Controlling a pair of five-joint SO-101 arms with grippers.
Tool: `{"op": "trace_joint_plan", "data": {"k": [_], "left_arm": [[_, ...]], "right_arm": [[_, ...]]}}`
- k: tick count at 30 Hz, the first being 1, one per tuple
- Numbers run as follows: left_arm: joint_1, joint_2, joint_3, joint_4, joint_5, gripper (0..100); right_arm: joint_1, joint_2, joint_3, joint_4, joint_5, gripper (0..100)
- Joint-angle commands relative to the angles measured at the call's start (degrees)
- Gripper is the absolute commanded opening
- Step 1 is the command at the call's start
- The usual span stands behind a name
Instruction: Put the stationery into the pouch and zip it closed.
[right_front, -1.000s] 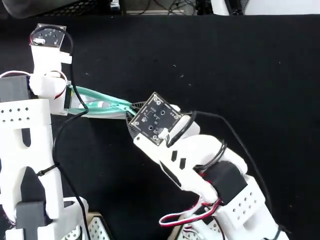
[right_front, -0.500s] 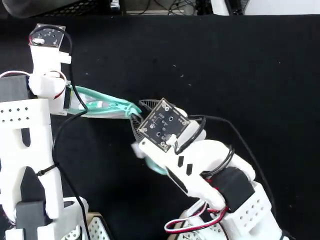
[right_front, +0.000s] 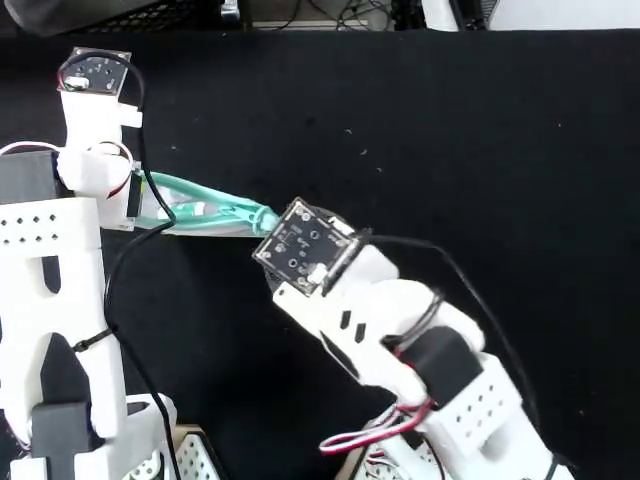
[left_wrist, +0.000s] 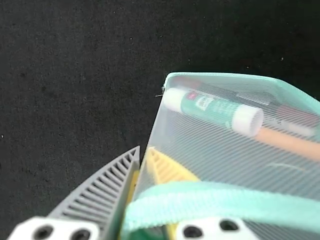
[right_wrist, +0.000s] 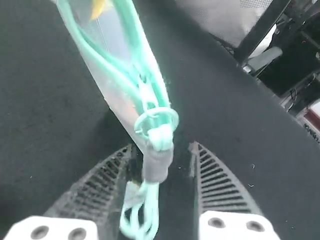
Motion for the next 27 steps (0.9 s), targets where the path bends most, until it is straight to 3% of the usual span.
{"op": "trace_joint_plan", "data": {"k": [1, 17, 27], "left_arm": [[-1.10, 0.97, 2.24, -0.18, -0.18, 3], [-1.10, 0.97, 2.24, -0.18, -0.18, 3], [-1.36, 0.97, 2.24, -0.18, -0.26, 3]], "right_arm": [[0.79, -0.31, 1.27, -4.57, 0.09, 17.2], [0.70, -0.04, 1.45, -9.67, 0.00, 17.1], [0.70, 7.52, -1.10, -10.73, 0.00, 15.5]]}}
